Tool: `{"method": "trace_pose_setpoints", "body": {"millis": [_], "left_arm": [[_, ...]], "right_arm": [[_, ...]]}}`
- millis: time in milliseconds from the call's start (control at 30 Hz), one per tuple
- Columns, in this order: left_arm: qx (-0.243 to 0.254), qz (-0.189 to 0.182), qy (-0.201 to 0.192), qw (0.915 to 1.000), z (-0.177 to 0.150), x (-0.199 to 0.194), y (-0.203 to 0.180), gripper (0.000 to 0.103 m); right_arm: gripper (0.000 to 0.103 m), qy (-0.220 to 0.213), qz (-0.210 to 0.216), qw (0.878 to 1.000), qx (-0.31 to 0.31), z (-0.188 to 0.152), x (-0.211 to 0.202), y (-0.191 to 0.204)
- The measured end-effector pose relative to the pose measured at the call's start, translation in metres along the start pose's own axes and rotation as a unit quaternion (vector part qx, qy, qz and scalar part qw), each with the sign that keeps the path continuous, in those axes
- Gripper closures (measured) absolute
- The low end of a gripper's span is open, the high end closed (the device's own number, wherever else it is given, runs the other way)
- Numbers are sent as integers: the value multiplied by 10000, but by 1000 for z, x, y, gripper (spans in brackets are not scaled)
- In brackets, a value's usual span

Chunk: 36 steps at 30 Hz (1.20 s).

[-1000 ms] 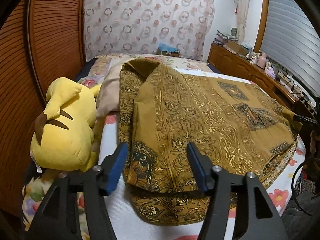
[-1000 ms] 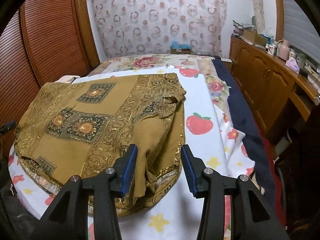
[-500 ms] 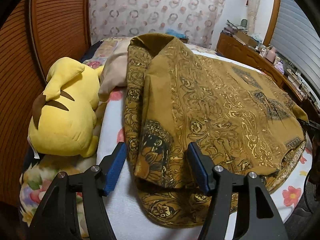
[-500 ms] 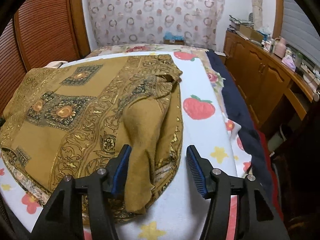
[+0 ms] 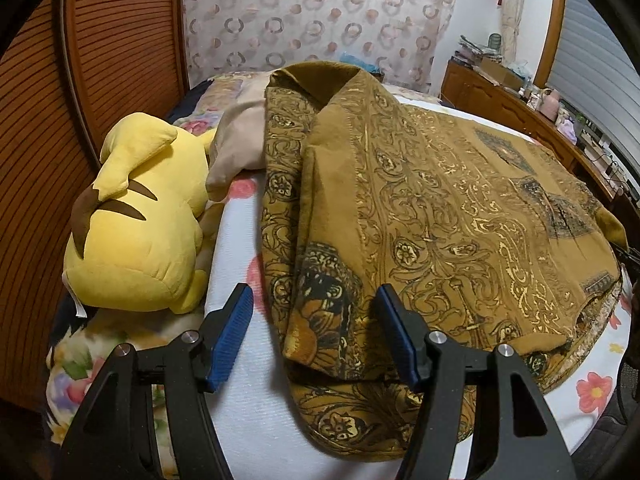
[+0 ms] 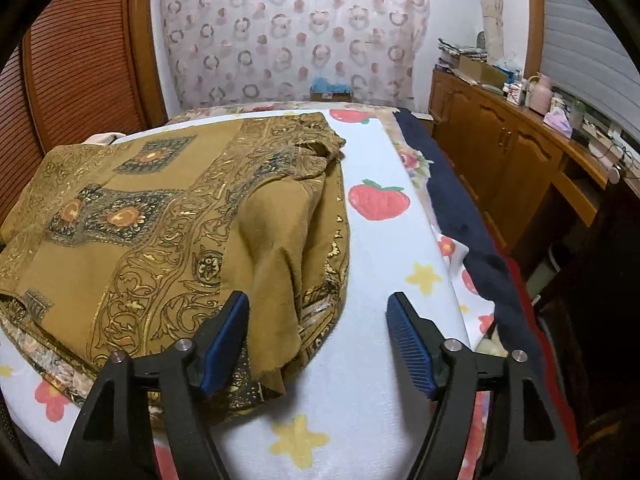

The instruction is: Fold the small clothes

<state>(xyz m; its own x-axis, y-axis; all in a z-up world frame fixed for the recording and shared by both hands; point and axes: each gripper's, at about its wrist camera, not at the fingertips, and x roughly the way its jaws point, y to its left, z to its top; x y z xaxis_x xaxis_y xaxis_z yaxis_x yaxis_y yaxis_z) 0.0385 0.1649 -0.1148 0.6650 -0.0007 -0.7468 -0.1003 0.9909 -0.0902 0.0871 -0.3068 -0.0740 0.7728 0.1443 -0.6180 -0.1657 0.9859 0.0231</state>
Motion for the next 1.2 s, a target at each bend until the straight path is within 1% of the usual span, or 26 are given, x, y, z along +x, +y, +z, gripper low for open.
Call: {"method": "trace_pose_setpoints", "body": {"millis": [167,500,567,633,667,700,733,833,1000,1067,1100,1133,1200], "left_arm": [[-39,6,-30,10000,0,0,0,39],[-67,-44,-56,10000,-1,0,1,39],[-58,-101,-83,9999,-1,0,0,46],[-41,-221,-87,9997,0,-1,0,70],[-52,-256,-85,9996,0,-2,0,75],[-44,-308,-71,9995,1,-2,-1,90],[-8,-377,-76,9993,3,-4,-3,96],[224,-430,-389,9981,13,-23,-18,98],[468,-671,-972,9919,43,-55,-48,98],[605,-873,-1122,9880,60,-63,-64,98],[691,-965,-1177,9859,69,-66,-74,98],[814,-1068,-1267,9828,79,-70,-85,98],[971,-1263,-1406,9772,97,-74,-106,98]], "right_arm": [[23,26,7,10000,22,1,1,-3],[22,-2,43,10000,55,-1,2,-7],[22,2,39,10000,49,-1,2,-6],[22,2,42,10000,47,-1,2,-6],[22,2,40,10000,49,-1,2,-6],[22,5,37,10000,45,-1,2,-6],[21,5,37,10000,45,-1,2,-6],[21,27,50,10000,7,-1,2,-6],[19,112,85,9999,-35,1,3,-6],[19,207,202,9996,32,5,2,-10],[19,210,337,9991,133,7,0,-13],[19,168,403,9988,211,10,-3,-16],[19,5,370,9990,264,20,-13,-21]]}}
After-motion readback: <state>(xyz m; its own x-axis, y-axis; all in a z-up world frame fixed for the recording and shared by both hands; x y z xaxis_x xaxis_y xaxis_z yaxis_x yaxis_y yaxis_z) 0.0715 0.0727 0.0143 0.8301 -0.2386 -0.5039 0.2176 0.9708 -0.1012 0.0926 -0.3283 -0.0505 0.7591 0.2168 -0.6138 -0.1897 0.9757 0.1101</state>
